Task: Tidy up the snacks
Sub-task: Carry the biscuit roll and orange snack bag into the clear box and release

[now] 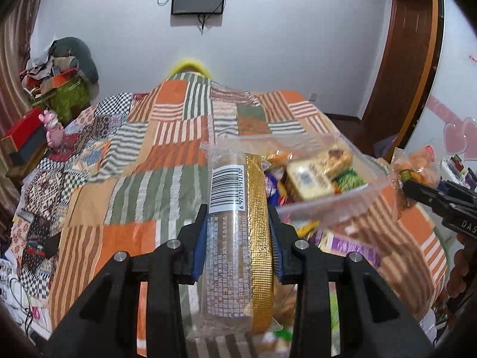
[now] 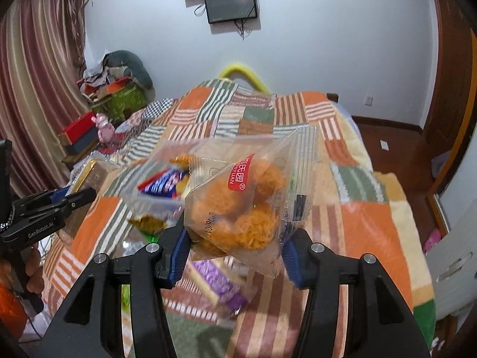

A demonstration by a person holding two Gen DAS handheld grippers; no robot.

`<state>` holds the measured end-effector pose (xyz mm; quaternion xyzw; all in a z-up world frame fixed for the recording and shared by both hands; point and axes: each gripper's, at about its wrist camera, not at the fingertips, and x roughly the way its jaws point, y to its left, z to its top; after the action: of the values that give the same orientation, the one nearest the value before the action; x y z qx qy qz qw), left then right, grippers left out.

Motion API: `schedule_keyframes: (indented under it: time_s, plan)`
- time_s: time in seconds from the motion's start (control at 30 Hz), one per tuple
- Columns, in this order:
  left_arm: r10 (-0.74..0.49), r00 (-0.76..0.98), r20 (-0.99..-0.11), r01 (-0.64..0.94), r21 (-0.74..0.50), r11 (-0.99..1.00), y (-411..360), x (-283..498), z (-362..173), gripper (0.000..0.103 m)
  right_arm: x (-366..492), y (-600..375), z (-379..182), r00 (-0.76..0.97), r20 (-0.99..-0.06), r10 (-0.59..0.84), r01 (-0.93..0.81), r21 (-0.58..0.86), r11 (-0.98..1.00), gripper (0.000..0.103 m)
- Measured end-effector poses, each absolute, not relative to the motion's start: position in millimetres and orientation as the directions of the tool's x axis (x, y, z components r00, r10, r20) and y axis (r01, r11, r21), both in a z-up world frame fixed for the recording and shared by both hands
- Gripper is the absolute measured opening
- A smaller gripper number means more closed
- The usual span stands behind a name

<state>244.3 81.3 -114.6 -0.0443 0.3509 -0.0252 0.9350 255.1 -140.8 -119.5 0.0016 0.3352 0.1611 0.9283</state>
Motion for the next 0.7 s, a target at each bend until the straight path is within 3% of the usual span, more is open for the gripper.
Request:
schedule_keyframes:
  time_s: [0.33, 0.7]
  plan:
    - [-0.096, 0.762, -0.640, 0.035, -0.107, 0.994, 73, 295, -107, 0.036, 288, -135, -116, 0.742, -0.602, 0.294, -0.292, 0.104, 0.951, 0.050]
    - [-0.100, 0.724, -0.682, 0.031, -0.112, 0.993, 71, 348, -134, 0.036, 321, -129, -140, 0.704, -0.649, 0.287, -0.301, 0.093, 0.949, 0.050]
